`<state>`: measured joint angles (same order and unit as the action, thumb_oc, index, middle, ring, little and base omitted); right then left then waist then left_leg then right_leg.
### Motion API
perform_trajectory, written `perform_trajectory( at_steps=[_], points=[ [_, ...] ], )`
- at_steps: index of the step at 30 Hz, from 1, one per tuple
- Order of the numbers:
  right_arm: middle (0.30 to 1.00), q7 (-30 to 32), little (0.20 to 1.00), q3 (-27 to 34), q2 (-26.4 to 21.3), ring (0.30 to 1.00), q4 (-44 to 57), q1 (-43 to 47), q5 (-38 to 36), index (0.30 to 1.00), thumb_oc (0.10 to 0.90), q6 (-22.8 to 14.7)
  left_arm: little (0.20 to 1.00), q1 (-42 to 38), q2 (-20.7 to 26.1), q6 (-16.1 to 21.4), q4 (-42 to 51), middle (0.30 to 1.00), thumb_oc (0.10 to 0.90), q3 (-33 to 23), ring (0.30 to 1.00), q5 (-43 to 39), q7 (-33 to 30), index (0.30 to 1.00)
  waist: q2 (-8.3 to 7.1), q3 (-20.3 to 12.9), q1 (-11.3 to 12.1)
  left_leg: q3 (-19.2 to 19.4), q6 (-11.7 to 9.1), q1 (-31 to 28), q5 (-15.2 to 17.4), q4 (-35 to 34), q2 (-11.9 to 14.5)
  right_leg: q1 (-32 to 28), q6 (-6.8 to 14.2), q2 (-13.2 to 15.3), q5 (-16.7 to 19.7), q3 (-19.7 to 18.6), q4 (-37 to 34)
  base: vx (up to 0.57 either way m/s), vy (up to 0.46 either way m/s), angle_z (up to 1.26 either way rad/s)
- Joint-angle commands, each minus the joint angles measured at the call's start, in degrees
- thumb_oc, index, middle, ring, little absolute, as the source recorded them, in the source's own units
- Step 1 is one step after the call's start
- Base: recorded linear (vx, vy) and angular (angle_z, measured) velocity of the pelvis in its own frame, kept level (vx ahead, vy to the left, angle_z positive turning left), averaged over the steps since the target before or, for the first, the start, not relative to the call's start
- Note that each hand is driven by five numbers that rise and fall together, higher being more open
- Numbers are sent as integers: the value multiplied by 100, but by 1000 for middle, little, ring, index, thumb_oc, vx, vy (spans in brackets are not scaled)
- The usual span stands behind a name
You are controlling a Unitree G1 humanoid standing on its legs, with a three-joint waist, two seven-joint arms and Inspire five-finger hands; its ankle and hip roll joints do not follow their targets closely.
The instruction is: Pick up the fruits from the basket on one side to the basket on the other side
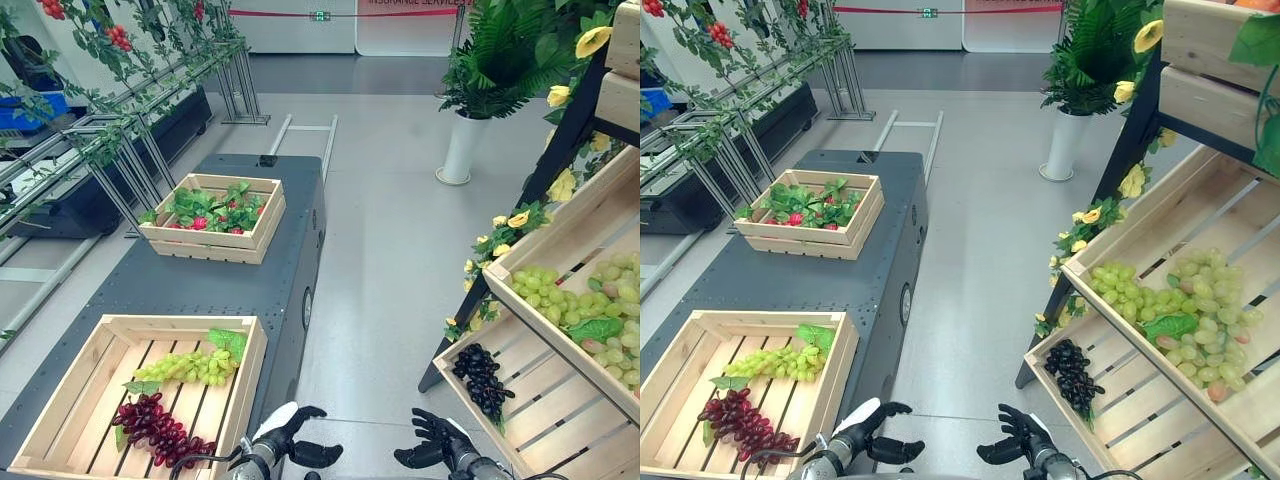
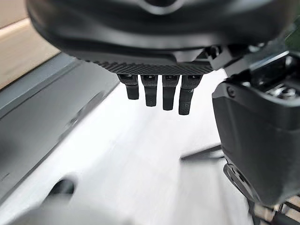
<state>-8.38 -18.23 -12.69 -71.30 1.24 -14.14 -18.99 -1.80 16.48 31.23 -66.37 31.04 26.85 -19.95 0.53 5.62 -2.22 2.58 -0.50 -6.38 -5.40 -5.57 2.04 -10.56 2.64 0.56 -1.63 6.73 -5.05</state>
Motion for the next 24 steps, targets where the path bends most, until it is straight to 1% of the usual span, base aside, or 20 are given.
perform_trajectory(
  at_steps=[1, 2, 4, 5, 7, 8, 9, 11, 12, 13, 14, 15, 17, 18, 19, 20, 21, 23, 24],
  points=[
    [900, -134, 900, 241, -8, 900, -89, 502, -479, 900, 800, -332, 900, -770, 1, 1206, 144, 900, 800, -117, 900, 1119, -2009, 900, 15, 160, 70, 211, 373, -371, 1077, 57, -558, 231, 35, -73, -95, -110, 170, -47, -6, 0],
    [900, -117, 900, 283, -29, 900, -101, 505, -626, 900, 800, -333, 900, -817, 79, 1308, 246, 900, 800, -175, 900, 1357, -2391, 900, 26, 174, 79, 187, 370, -362, 1067, 57, -561, 237, 30, -69, -97, -100, 179, -34, -2, 0],
    [900, -46, 900, 372, -76, 900, -89, 518, -752, 900, 800, -319, 900, -876, 226, 1367, 523, 900, 800, -322, 900, 1627, -2889, 900, 53, 200, 95, 149, 368, -354, 1057, 57, -566, 236, 22, -64, -107, -87, 186, 0, 0, 0],
    [900, -1, 900, 445, -135, 900, -58, 531, -807, 900, 800, -292, 900, -940, 421, 1362, 927, 900, 800, -509, 900, 1695, -3227, 900, 90, 222, 116, 122, 367, -334, 1048, 57, -567, 241, 10, -54, -115, -73, 183, -21, 30, 1],
    [900, 11, 900, 492, -193, 900, -28, 529, -765, 900, 800, -297, 900, -1020, 716, 1278, 1383, 900, 800, -696, 900, 1825, -3743, 900, 133, 232, 150, 81, 366, -291, 1036, 57, -572, 260, -2, -39, -118, -53, 169, -29, 47, 3],
    [900, 29, 900, 501, -233, 900, 9, 502, -700, 900, 800, -337, 900, -1129, 1029, 1242, 1746, 900, 800, -928, 900, 1718, -3931, 900, 167, 241, 185, 49, 362, -240, 1011, 57, -580, 295, -6, -19, -115, -21, 169, -30, 49, 3],
    [900, 31, 900, 501, -243, 900, 26, 493, -650, 900, 800, -348, 900, -1157, 1117, 1195, 1833, 900, 800, -992, 900, 1702, -4093, 900, 175, 245, 194, 39, 361, -225, 1003, 57, -582, 304, -7, -11, -114, -10, 170, -36, 49, 2],
    [900, 52, 900, 473, -295, 900, 106, 435, -512, 900, 800, -390, 900, -1291, 1569, 1009, 2265, 900, 800, -1373, 900, 1702, -4412, 900, 199, 266, 254, -21, 354, -156, 964, 57, -596, 340, -11, 16, -110, 55, 168, -27, 36, 2],
    [900, 58, 900, 462, -307, 900, 124, 418, -502, 900, 800, -401, 900, -1310, 1658, 997, 2348, 900, 800, -1458, 900, 1636, -4380, 900, 201, 269, 262, -33, 354, -142, 956, 57, -600, 349, -11, 21, -111, 64, 169, -27, 49, 8],
    [900, 70, 900, 443, -357, 900, 210, 354, -413, 900, 800, -430, 900, -1371, 1957, 810, 2559, 900, 800, -1731, 900, 1448, -4380, 900, 207, 284, 288, -81, 347, -97, 928, 57, -611, 376, -9, 42, -110, 101, 172, -3, 56, 11],
    [900, 85, 900, 442, -401, 900, 277, 297, -424, 900, 800, -446, 900, -1377, 2202, 701, 2662, 900, 800, -1929, 900, 1363, -4359, 900, 216, 295, 310, -123, 339, -79, 906, 57, -623, 379, -10, 55, -104, 143, 171, 18, 63, 24],
    [900, 101, 900, 441, -413, 900, 316, 256, -451, 900, 800, -460, 900, -1367, 2338, 628, 2692, 900, 800, -2033, 900, 1298, -4377, 900, 218, 296, 321, -149, 336, -72, 893, 57, -630, 378, -11, 61, -103, 168, 169, 46, 43, 25],
    [900, 143, 900, 446, -438, 900, 401, 193, -566, 900, 800, -452, 900, -1321, 2560, 607, 2702, 900, 800, -2321, 900, 1241, -4304, 900, 218, 300, 357, -200, 325, -51, 867, 57, -642, 383, -20, 74, -120, 217, 184, 49, 43, 24],
    [900, 183, 900, 456, -476, 900, 461, 149, -652, 900, 800, -448, 900, -1333, 2774, 555, 2638, 900, 800, -2535, 900, 1057, -4157, 900, 235, 317, 379, -250, 310, -19, 840, 57, -650, 407, -36, 84, -148, 266, 216, 65, 69, 19],
    [900, 212, 900, 461, -498, 900, 496, 121, -685, 900, 800, -446, 900, -1375, 2973, 385, 2537, 900, 800, -2689, 900, 707, -3882, 900, 252, 340, 410, -281, 307, 29, 812, 63, -663, 453, -51, 94, -163, 294, 249, 54, 62, 14],
    [900, 224, 900, 453, -502, 900, 503, 116, -706, 900, 800, -446, 900, -1381, 3010, 344, 2515, 900, 800, -2720, 900, 646, -3838, 900, 253, 344, 417, -289, 307, 47, 808, 67, -665, 469, -53, 96, -166, 301, 257, 28, 57, 9],
    [900, 277, 900, 424, -507, 900, 543, 109, -761, 900, 800, -401, 900, -1392, 3123, 104, 2355, 900, 800, -2855, 900, 550, -3767, 900, 259, 377, 460, -317, 307, 148, 794, 103, -672, 556, -60, 97, -167, 326, 278, 1, 32, 9],
    [900, 259, 900, 414, -519, 900, 552, 112, -774, 900, 800, -377, 900, -1393, 3195, -56, 2240, 900, 800, -2903, 900, 522, -3728, 900, 255, 403, 479, -328, 309, 210, 787, 127, -672, 605, -68, 94, -163, 335, 281, -17, 39, 15],
    [900, 246, 900, 364, -542, 900, 563, 158, -787, 900, 800, -371, 900, -1392, 3330, -245, 1990, 900, 800, -2997, 900, 428, -3700, 900, 244, 504, 511, -353, 307, 322, 777, 181, -667, 701, -80, 82, -151, 330, 301, -53, 55, 21]
  ],
)
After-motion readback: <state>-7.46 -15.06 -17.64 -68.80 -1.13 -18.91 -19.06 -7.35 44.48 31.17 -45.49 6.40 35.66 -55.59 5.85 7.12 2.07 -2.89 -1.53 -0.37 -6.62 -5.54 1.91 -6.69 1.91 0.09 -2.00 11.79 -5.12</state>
